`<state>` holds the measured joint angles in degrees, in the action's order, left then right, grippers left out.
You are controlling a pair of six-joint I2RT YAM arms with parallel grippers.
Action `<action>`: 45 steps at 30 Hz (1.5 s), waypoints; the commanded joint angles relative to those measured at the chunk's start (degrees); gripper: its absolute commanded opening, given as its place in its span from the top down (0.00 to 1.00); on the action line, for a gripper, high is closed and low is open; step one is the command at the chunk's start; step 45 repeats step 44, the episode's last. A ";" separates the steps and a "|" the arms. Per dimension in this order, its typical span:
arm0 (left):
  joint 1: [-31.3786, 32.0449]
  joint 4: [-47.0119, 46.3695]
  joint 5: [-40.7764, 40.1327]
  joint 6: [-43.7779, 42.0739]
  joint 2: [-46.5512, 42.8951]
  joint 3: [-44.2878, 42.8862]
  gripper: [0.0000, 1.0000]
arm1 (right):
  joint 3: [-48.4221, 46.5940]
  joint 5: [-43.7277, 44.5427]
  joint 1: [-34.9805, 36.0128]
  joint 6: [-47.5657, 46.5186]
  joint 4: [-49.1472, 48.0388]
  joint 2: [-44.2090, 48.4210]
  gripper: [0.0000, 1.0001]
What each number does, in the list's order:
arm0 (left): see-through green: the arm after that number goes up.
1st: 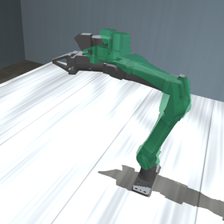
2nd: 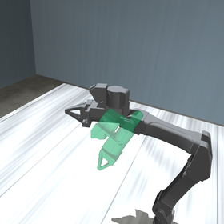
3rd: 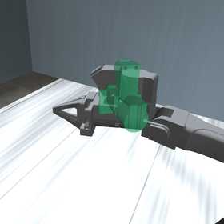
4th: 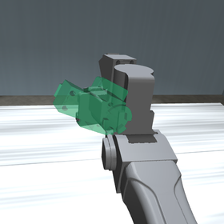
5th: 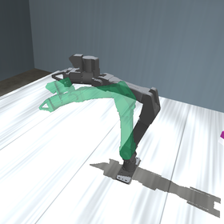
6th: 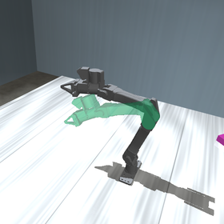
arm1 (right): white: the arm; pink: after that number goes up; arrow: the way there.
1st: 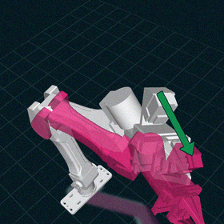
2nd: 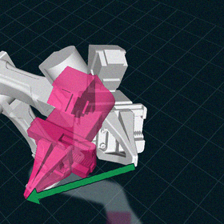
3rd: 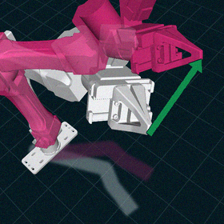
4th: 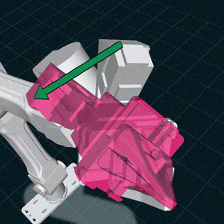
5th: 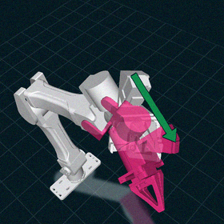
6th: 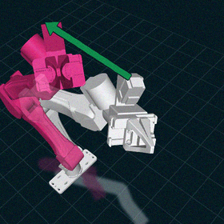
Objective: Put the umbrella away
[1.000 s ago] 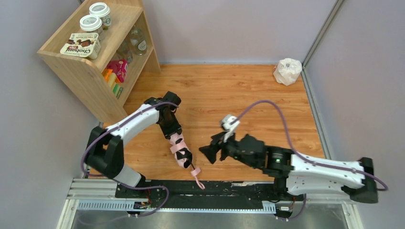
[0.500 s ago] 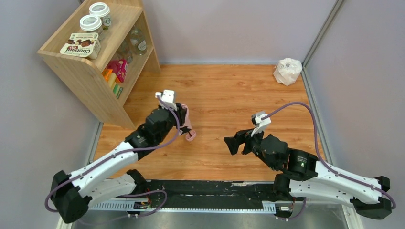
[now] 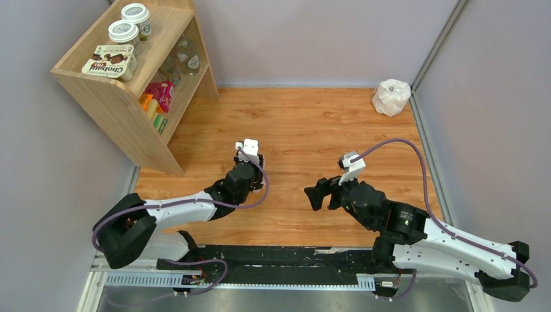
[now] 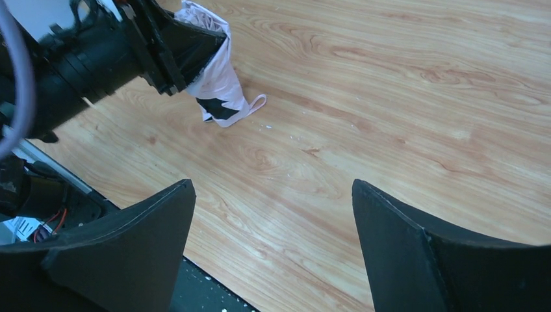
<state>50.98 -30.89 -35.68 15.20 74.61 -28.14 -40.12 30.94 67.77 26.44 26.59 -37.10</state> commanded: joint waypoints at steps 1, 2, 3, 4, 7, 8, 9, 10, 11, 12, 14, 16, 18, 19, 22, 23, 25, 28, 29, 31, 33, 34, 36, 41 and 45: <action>-1.41 21.36 4.29 8.59 -6.39 -7.68 0.66 | -1.80 -1.84 -0.79 2.38 4.50 -1.47 0.04; -2.98 30.54 7.52 10.36 -8.06 -10.07 0.55 | -2.94 -1.50 -0.88 3.78 7.22 -2.18 0.01; -3.69 34.28 10.34 12.64 -9.03 -13.14 0.39 | -3.73 -1.15 -0.88 4.67 8.90 -2.79 0.00; -5.52 39.54 16.29 13.27 -10.35 -14.47 0.29 | -4.35 -1.23 -0.88 5.03 10.05 -3.32 0.00; -10.80 48.98 27.49 18.01 -12.55 -19.57 0.26 | -6.54 -2.72 -0.88 5.38 11.90 -3.77 0.00; -11.51 53.52 29.60 18.72 -14.65 -20.45 0.26 | -7.07 -2.99 -0.88 5.38 12.34 -3.85 0.00; -13.35 55.75 30.92 20.12 -15.71 -21.85 0.26 | -7.43 -2.99 -0.88 5.29 12.61 -3.85 0.00; -14.76 59.25 33.89 20.91 -18.33 -22.30 0.26 | -8.04 -2.99 -0.88 5.21 13.13 -4.20 0.00; -17.03 61.28 35.32 21.10 -19.75 -24.31 0.25 | -8.48 -3.08 -0.88 5.03 13.66 -4.82 0.00; -18.10 65.31 37.07 21.01 -21.94 -25.46 0.25 | -9.18 -2.99 -0.88 5.03 14.45 -5.52 0.00; -19.25 70.59 38.83 19.44 -25.11 -30.72 0.25 | -10.68 -2.73 -0.88 5.29 16.47 -7.71 0.00; -19.34 75.16 40.33 18.29 -26.79 -35.20 0.25 | -12.08 -2.29 -0.88 5.55 18.40 -10.08 0.00; -19.34 78.78 42.52 18.37 -28.02 -38.99 0.25 | -14.27 -1.07 -0.88 6.43 20.42 -11.93 0.00; -19.34 79.58 44.19 18.29 -28.20 -40.05 0.25 | -15.42 -0.01 -0.88 6.87 21.74 -12.64 0.00; -19.34 78.36 50.88 18.98 -31.18 -42.87 0.28 | -19.46 7.70 -0.97 7.92 27.09 -13.96 0.00; -19.34 77.40 51.23 19.42 -33.45 -43.05 0.28 | -21.21 10.34 -0.88 7.93 28.77 -13.53 0.00; -19.34 75.29 51.50 18.73 -36.79 -43.92 0.28 | -23.76 14.31 -0.88 6.80 31.67 -11.69 0.00; -19.34 73.79 49.84 16.97 -41.20 -47.00 0.25 | -28.42 18.36 -0.88 3.02 34.57 -7.04 0.00; -19.34 73.61 48.44 16.18 -43.21 -48.48 0.25 | -29.92 19.15 -0.88 1.79 34.76 -5.19 0.00; -19.34 72.91 46.33 14.08 -45.94 -50.95 0.21 | -33.08 18.73 -0.97 -2.51 33.36 0.07 0.00; -19.34 71.68 44.83 11.88 -48.06 -52.97 0.21 | -35.11 15.57 -0.88 -7.87 29.51 4.73 0.00; -19.25 70.89 44.30 11.26 -49.54 -53.50 0.20 | -35.55 13.47 -0.97 -9.89 27.14 7.28 0.00; -19.25 69.49 42.72 9.59 -51.39 -54.65 0.20 | -35.38 9.86 -0.97 -13.33 22.30 11.15 0.00; -19.34 67.19 41.13 6.95 -54.74 -55.97 0.20 | -33.89 7.91 -0.97 -17.29 15.17 16.53 0.00; -19.25 67.02 40.78 6.60 -55.62 -56.58 0.20 | -32.75 9.40 -1.06 -17.21 12.88 17.94 0.00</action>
